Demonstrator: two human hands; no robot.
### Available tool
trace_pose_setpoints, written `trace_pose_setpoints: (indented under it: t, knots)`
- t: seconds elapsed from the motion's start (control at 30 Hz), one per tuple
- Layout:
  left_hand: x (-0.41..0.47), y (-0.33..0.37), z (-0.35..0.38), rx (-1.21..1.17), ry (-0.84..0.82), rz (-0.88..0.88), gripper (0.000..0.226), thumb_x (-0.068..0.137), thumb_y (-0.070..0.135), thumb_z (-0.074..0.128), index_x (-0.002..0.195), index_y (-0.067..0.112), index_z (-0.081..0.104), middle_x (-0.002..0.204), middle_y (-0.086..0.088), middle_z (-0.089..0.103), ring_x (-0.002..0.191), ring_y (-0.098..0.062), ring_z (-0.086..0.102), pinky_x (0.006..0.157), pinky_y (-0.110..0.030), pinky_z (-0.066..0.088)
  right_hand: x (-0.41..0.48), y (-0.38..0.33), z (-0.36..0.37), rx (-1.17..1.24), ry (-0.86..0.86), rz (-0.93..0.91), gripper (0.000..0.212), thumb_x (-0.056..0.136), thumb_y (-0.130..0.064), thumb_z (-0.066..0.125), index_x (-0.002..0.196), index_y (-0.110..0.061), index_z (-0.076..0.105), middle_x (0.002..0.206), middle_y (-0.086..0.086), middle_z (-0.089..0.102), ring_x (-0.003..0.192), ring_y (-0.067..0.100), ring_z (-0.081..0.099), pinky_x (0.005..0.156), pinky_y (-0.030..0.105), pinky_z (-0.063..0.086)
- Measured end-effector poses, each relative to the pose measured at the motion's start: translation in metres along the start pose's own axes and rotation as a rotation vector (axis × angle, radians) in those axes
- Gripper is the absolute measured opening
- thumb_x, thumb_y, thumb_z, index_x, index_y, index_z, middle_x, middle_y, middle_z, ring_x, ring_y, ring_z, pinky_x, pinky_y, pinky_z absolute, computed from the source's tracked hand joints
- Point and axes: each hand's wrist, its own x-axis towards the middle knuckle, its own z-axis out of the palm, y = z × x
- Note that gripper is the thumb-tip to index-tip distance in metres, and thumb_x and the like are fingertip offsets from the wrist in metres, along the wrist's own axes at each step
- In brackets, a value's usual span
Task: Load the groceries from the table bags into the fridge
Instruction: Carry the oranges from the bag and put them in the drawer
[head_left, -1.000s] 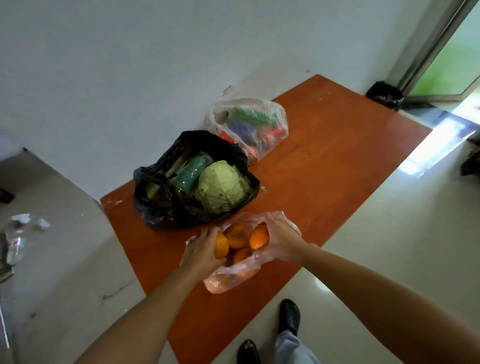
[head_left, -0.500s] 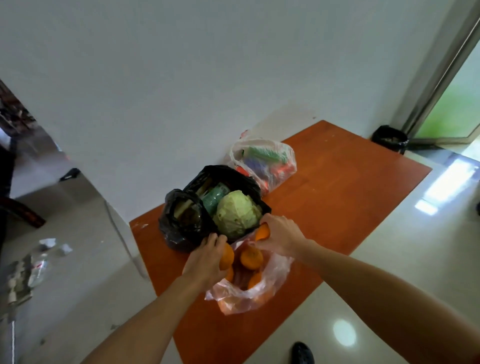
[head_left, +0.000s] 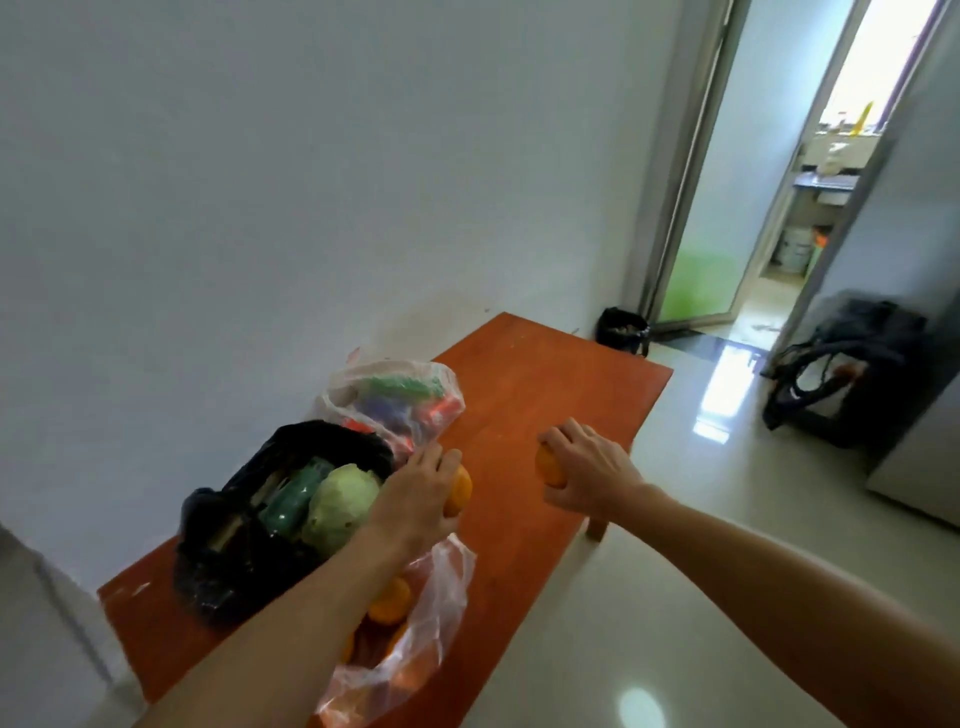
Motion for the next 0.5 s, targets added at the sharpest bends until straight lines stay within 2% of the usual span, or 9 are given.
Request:
trace_pose_setpoints:
  t: [0.07, 0.2, 0.5]
  knots:
    - [0.03, 0.034, -0.004, 0.005, 0.017, 0.077, 0.07, 0.074, 0.033, 0.076, 0.133, 0.014, 0.043, 0.124, -0.007, 0.051, 0.112, -0.023, 0.053, 0.091, -0.033, 0.05, -0.024, 0.04, -0.01, -0.017, 0.021, 0.08, 0.069, 0.08, -0.054, 0.064, 0.137, -0.025, 0.035, 0.126, 0.002, 0.047, 0.104, 0.02, 0.051, 0.08, 0.032, 0.052]
    - [0.089, 0.121, -0.002, -0.002, 0.009, 0.24, 0.071, 0.073, 0.03, 0.076, 0.134, 0.014, 0.043, 0.124, -0.008, 0.051, 0.11, -0.025, 0.052, 0.085, -0.035, 0.052, -0.088, 0.127, -0.034, -0.055, 0.06, 0.247, 0.066, 0.081, -0.053, 0.063, 0.136, -0.025, 0.04, 0.129, 0.005, 0.048, 0.107, 0.024, 0.053, 0.08, 0.033, 0.052]
    - [0.192, 0.375, 0.032, -0.077, -0.008, 0.514, 0.068, 0.073, 0.029, 0.076, 0.132, 0.016, 0.044, 0.126, -0.006, 0.049, 0.11, -0.025, 0.05, 0.085, -0.034, 0.049, -0.26, 0.331, -0.085, -0.096, 0.105, 0.584, 0.061, 0.077, -0.047, 0.065, 0.13, -0.022, 0.049, 0.124, 0.006, 0.05, 0.109, 0.027, 0.053, 0.078, 0.038, 0.052]
